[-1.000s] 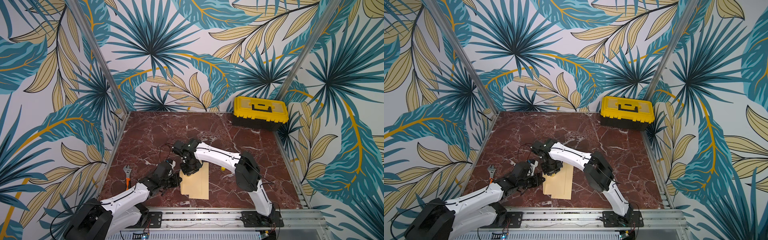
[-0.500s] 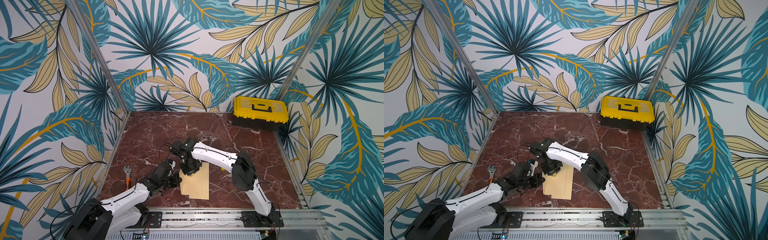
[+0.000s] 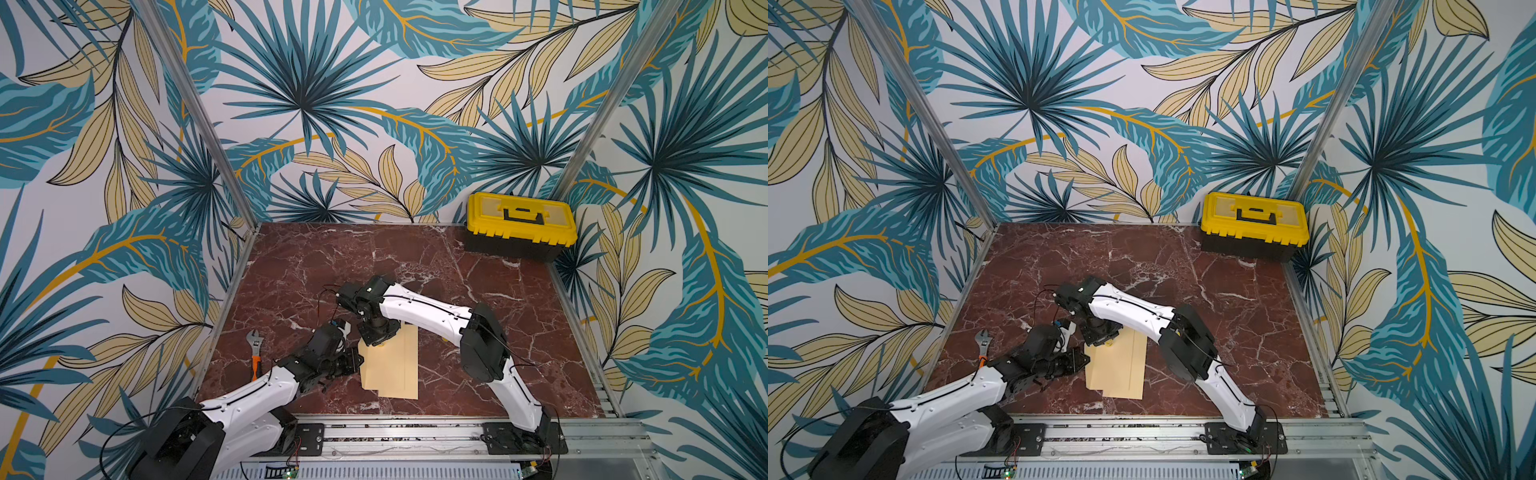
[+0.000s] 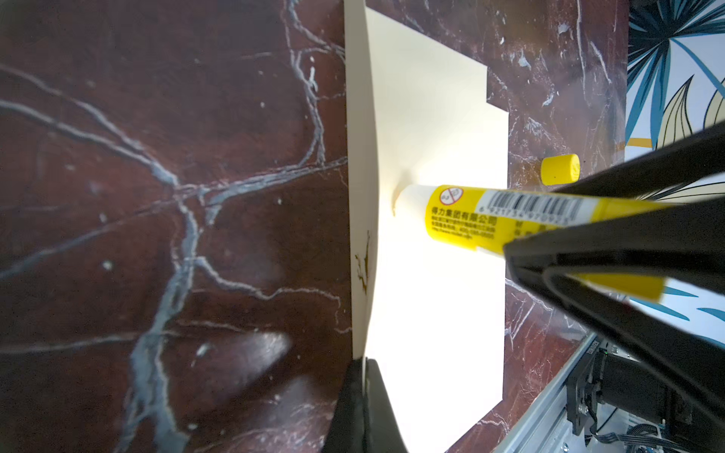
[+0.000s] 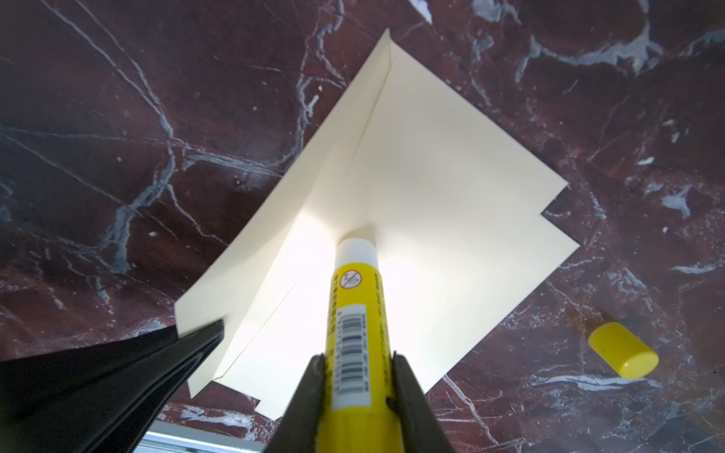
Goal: Seal the envelope with a glue stick
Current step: Apply the envelope at the center of the board.
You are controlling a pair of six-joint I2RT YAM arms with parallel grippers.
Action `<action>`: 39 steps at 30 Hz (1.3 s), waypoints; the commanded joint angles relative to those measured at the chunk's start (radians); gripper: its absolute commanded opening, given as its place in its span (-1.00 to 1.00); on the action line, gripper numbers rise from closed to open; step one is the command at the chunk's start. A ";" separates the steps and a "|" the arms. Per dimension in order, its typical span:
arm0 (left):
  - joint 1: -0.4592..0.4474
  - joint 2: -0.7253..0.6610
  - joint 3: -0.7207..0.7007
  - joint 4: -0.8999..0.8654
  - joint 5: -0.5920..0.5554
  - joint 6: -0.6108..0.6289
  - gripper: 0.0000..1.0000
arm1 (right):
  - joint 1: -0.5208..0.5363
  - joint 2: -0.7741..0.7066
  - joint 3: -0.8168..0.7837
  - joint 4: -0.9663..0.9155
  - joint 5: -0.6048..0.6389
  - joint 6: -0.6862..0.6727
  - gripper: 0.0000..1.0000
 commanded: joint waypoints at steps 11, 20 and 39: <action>0.004 -0.017 -0.013 -0.007 -0.006 0.002 -1.00 | -0.001 0.039 -0.021 -0.151 -0.197 -0.065 -1.00; 0.003 -0.024 -0.014 -0.012 -0.007 0.003 -1.00 | -0.004 0.068 0.039 -0.194 -0.154 -0.069 -1.00; 0.004 -0.050 -0.025 -0.028 -0.001 -0.004 -1.00 | -0.010 0.157 0.112 -0.123 0.015 -0.016 -1.00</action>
